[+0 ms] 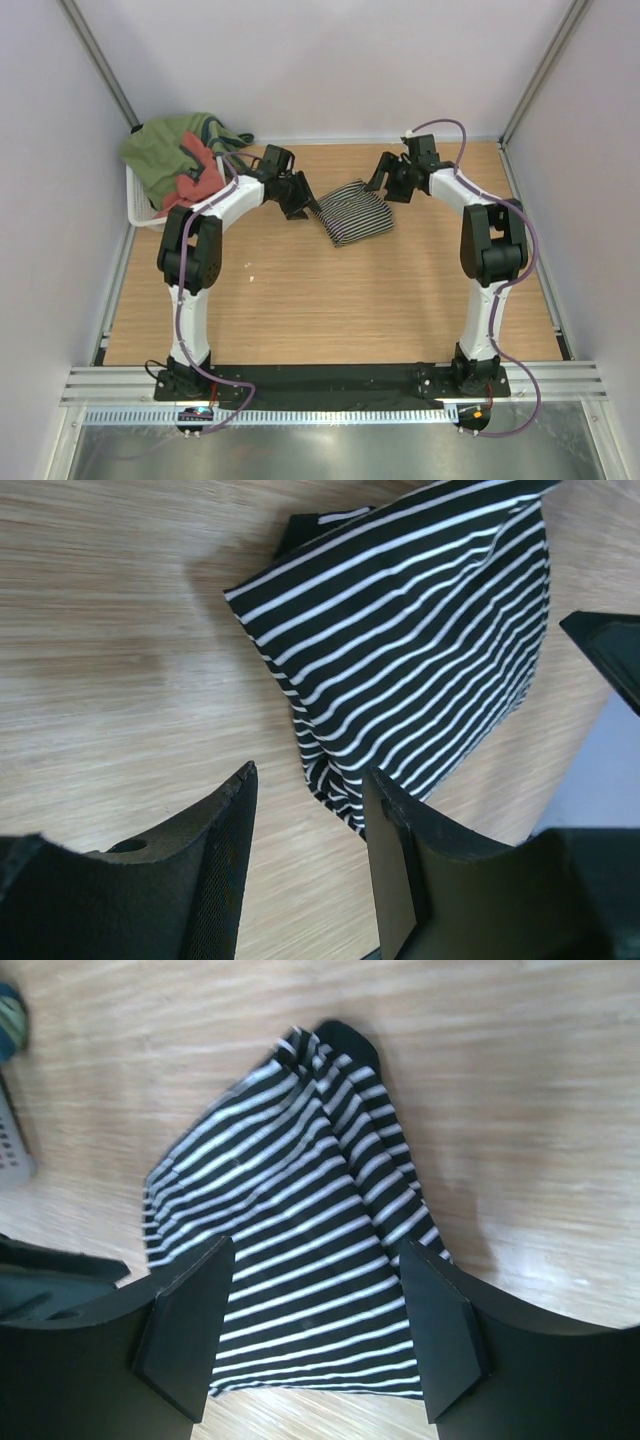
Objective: Fold and stack the tank tops
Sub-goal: Fold the tank top
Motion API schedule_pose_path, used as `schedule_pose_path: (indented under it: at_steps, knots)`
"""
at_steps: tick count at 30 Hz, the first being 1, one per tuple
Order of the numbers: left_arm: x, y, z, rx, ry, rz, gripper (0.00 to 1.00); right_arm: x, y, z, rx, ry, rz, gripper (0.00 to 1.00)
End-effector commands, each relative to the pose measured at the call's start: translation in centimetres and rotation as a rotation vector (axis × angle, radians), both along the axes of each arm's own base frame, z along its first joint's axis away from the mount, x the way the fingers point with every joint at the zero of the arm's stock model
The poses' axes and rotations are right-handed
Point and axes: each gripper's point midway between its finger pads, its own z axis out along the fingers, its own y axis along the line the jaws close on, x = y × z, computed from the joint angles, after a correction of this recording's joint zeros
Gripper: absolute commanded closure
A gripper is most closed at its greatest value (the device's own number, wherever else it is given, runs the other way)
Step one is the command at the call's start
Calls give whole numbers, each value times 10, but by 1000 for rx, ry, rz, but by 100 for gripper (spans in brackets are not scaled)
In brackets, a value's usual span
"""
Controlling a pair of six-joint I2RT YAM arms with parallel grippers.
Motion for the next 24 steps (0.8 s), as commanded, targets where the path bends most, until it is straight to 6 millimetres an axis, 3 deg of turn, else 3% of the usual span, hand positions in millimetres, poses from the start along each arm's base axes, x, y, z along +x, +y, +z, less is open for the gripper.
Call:
schedule_pose_path:
  at_steps: [1, 6, 9, 10, 11, 15, 17, 19, 20, 21, 24]
  knots:
    - [9, 3, 19, 5, -70, 6, 52, -14, -1, -7, -48, 2, 34, 25]
    - [-2, 8, 34, 5, -98, 8, 52, -43, 10, -22, -57, 49, 76, 25]
    - [-14, 11, 48, -14, -119, 3, 52, -63, 18, -30, -72, 63, 112, 28]
    - [-21, 14, 44, -8, -108, 1, 52, -71, 27, -26, -80, 53, 136, 29]
    - [-24, 16, 56, -15, -133, 2, 52, -77, 29, -27, -95, 56, 143, 33]
    - [-46, 18, 62, -6, -146, -15, 52, -116, 33, -38, -139, 92, 168, 44]
    - [-58, 19, 56, 3, -134, -25, 52, -132, 38, -33, -150, 83, 180, 48]
    - [-73, 20, 50, 17, -122, -39, 52, -153, 34, -44, -164, 112, 180, 50]
    - [-77, 20, 48, 21, -119, -44, 52, -160, 37, -37, -160, 95, 187, 49]
    - [-85, 22, 43, 27, -108, -51, 53, -173, 34, -45, -164, 116, 189, 47]
    - [-96, 27, 38, 41, -101, -62, 53, -189, 30, -35, -157, 94, 186, 33]
